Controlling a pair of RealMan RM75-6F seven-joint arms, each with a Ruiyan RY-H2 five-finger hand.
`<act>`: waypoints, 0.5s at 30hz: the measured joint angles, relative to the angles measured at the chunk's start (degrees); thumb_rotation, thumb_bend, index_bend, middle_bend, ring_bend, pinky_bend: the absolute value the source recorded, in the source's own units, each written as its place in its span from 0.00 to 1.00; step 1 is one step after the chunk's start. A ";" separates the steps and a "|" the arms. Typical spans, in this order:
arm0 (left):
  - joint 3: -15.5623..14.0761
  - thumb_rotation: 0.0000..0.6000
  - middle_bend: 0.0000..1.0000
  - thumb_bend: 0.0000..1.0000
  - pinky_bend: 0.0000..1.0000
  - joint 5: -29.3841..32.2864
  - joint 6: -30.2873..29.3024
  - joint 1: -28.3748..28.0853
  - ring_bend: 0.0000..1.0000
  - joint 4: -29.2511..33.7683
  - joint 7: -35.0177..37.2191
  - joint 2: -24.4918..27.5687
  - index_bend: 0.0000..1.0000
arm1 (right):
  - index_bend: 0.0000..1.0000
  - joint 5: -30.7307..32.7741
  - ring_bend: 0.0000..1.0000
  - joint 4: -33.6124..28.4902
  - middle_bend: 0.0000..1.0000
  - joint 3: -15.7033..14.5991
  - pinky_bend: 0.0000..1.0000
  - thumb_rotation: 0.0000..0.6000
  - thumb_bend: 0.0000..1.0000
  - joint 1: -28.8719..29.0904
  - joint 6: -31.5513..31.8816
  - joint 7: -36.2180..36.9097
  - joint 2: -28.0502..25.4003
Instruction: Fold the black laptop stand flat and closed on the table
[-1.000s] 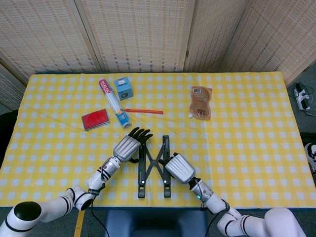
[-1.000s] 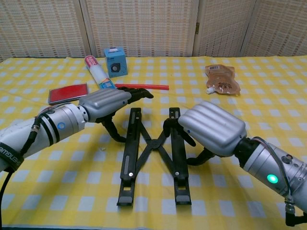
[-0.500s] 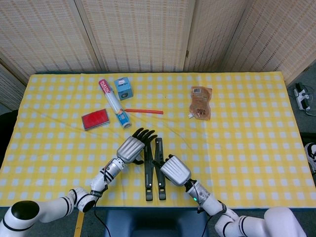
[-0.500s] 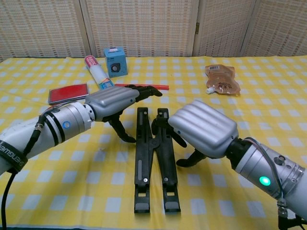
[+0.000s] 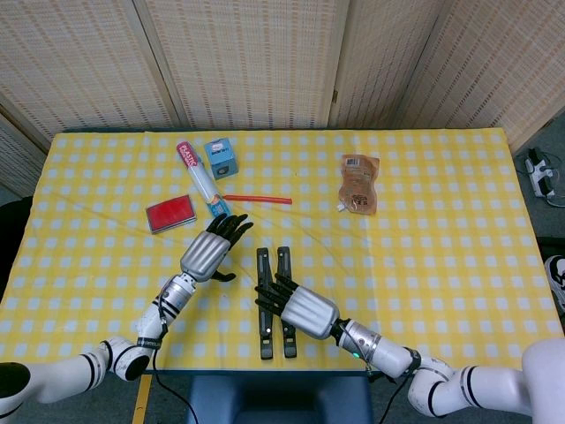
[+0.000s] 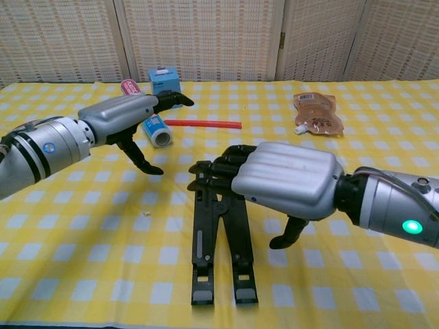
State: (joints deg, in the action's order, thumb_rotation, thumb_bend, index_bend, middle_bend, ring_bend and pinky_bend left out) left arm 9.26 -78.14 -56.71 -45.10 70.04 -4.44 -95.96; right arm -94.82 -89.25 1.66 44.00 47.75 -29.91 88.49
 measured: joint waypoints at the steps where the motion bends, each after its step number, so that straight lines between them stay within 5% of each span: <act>1: -0.03 1.00 0.01 0.13 0.00 0.13 -0.14 0.25 0.00 0.50 -0.14 0.41 0.00 | 0.00 0.62 0.06 -0.87 0.00 0.41 0.05 1.00 0.13 1.18 -1.93 -1.27 -0.76; 15: -0.45 1.00 0.00 0.13 0.00 1.70 -0.26 2.11 0.00 1.77 1.15 2.10 0.00 | 0.00 7.52 0.10 0.10 0.07 2.63 0.05 1.00 0.13 9.45 -11.97 -9.67 -0.19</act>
State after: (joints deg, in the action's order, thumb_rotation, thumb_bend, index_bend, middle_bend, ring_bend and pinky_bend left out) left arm 8.81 -76.44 -56.97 -42.98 71.80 -3.29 -93.86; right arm -87.31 -89.15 4.28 53.45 35.78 -39.58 88.29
